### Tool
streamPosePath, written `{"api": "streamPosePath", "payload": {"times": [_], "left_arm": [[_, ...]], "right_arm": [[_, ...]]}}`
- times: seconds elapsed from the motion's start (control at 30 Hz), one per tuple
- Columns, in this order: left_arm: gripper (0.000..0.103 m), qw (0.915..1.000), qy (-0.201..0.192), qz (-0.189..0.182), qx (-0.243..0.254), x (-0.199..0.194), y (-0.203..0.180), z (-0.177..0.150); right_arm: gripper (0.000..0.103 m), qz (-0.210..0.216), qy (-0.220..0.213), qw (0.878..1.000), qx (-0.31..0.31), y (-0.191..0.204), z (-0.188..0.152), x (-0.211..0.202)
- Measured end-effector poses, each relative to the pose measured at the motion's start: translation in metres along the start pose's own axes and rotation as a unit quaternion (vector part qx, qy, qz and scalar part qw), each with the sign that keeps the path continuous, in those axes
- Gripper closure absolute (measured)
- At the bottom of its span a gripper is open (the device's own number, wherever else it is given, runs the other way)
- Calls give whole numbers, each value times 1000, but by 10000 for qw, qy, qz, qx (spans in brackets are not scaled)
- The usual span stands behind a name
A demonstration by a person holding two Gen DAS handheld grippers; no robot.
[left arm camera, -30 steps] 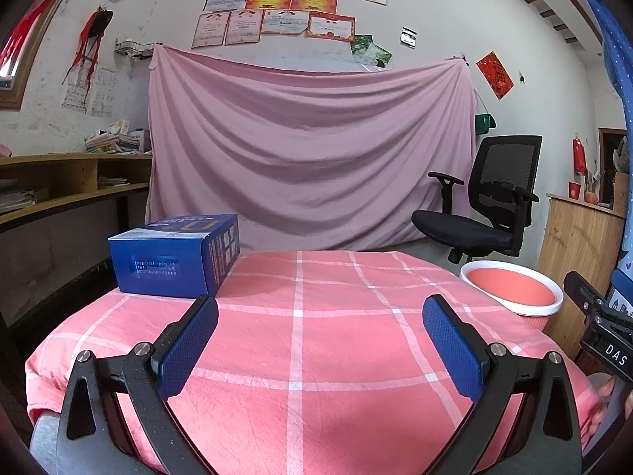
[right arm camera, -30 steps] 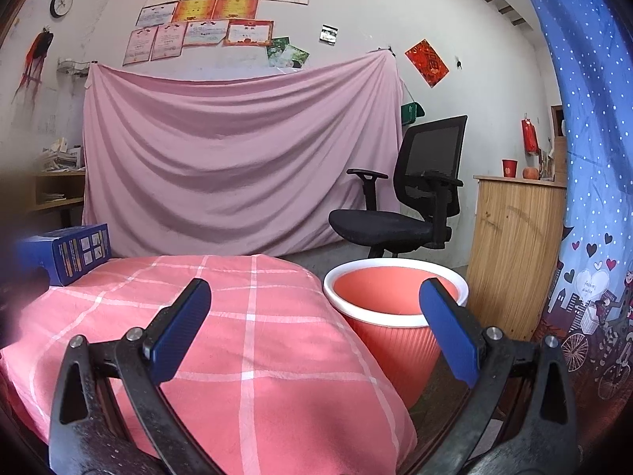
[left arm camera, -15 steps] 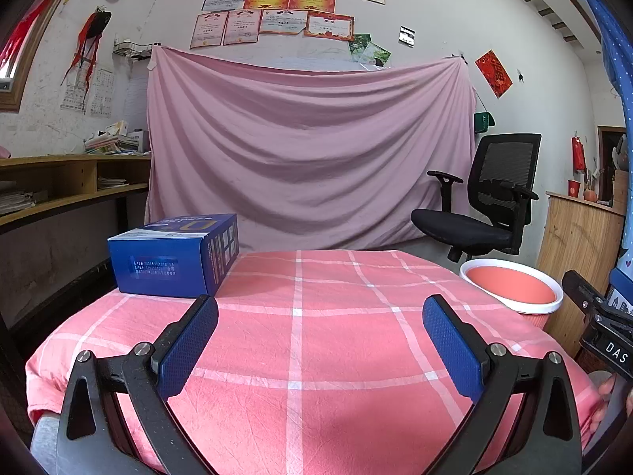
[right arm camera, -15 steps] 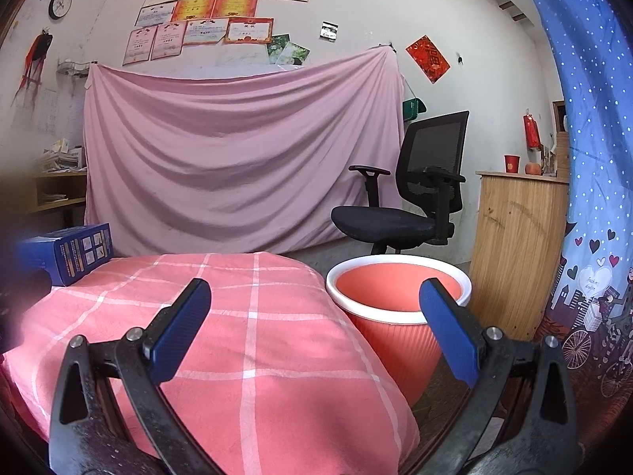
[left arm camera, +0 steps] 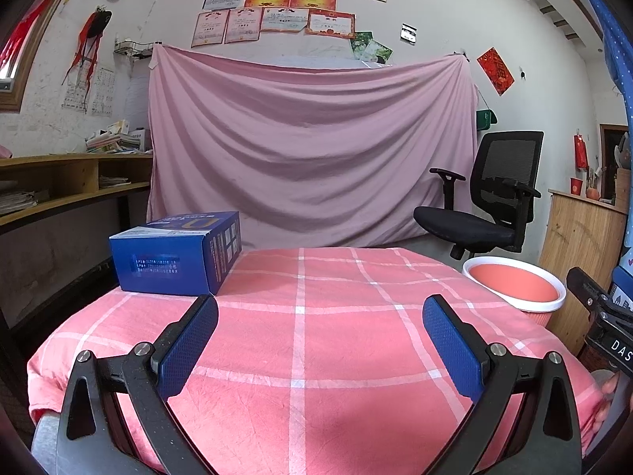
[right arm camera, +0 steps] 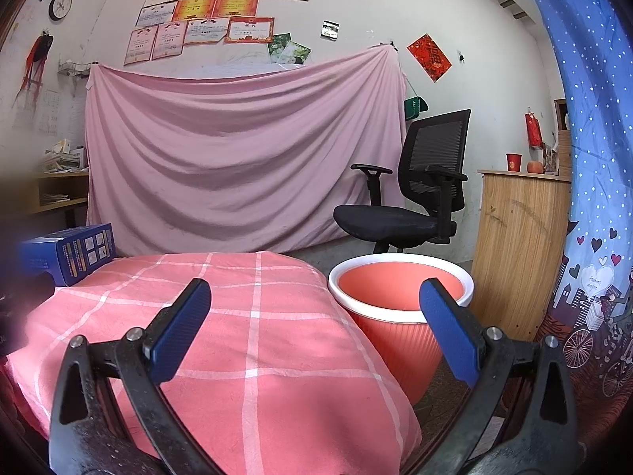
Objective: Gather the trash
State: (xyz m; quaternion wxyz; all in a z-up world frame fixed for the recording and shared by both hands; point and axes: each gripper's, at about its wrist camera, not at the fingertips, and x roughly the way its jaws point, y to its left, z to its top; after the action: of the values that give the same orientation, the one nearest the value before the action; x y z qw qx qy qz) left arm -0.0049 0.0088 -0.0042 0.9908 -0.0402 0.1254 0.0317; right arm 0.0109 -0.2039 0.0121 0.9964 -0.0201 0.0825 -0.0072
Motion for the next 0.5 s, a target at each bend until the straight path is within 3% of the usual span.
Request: {"api": "streamPosePath", "payload": {"times": [0.5], "left_arm": [[2, 10000, 2, -1, -4, 0, 0, 0]], "right_arm": [[0, 16, 16, 10000, -6, 0, -1, 1]]}}
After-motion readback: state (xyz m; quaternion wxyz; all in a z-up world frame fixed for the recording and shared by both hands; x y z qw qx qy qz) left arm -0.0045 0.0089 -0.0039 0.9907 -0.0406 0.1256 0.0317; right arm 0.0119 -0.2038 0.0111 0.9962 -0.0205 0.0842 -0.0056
